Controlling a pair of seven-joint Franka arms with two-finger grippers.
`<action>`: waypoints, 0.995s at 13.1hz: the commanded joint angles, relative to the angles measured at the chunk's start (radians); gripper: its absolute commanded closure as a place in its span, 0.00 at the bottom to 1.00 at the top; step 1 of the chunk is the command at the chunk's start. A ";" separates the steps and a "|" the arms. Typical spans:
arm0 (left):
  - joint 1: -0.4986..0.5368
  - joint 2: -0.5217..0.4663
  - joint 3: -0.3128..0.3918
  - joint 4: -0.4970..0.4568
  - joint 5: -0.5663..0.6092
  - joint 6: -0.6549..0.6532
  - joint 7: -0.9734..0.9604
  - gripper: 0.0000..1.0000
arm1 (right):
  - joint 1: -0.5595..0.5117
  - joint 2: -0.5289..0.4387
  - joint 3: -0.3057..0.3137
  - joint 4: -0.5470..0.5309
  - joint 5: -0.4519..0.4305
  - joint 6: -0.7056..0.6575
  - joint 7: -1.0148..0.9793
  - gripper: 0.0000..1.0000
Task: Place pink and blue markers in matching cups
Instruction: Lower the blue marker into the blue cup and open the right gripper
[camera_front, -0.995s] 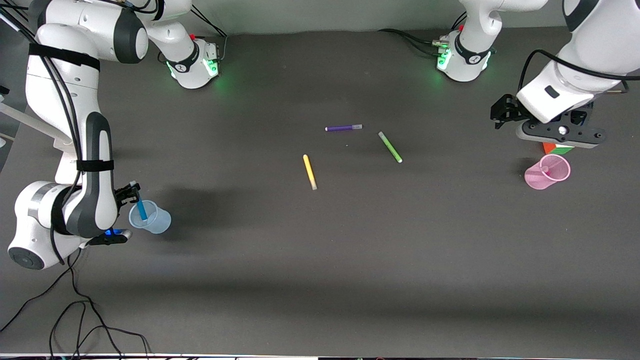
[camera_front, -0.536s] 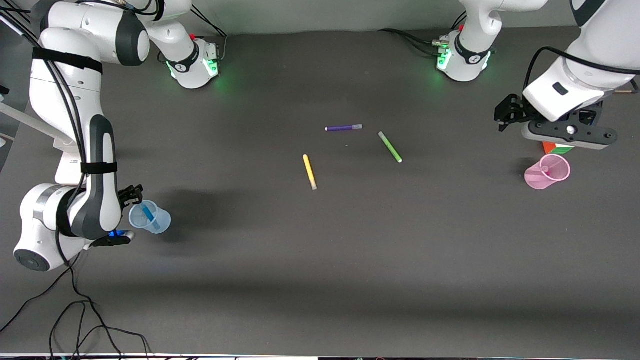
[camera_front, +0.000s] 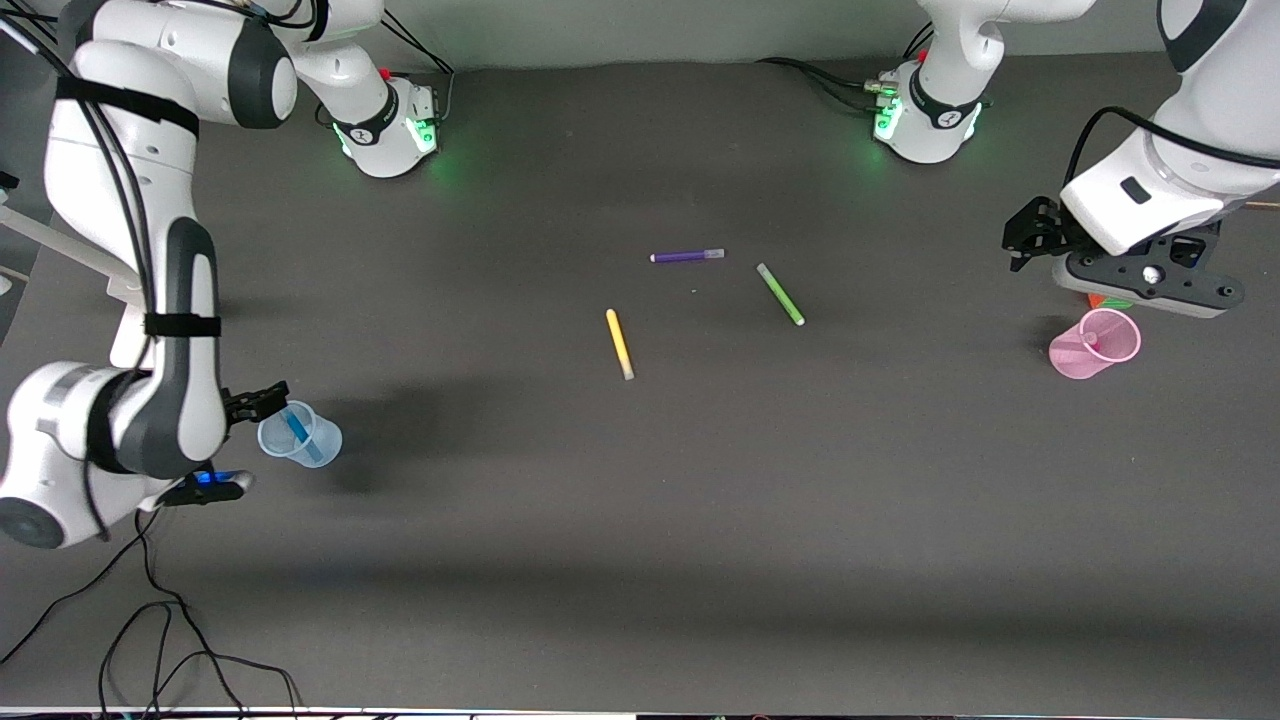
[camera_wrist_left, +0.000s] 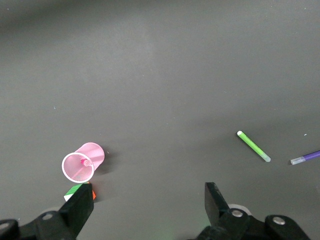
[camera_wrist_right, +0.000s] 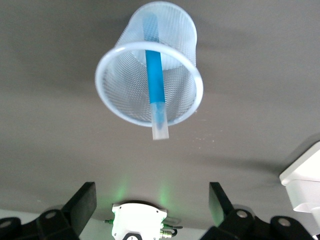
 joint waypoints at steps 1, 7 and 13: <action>0.011 0.017 -0.010 0.030 0.011 -0.021 0.017 0.01 | -0.003 -0.098 -0.001 0.001 0.019 -0.012 -0.003 0.00; 0.016 0.020 -0.009 0.028 0.003 -0.025 0.017 0.01 | 0.023 -0.286 -0.004 -0.025 0.012 0.041 0.084 0.00; 0.026 0.020 -0.009 0.027 0.000 -0.030 0.020 0.01 | 0.114 -0.515 -0.016 -0.263 -0.062 0.266 0.182 0.00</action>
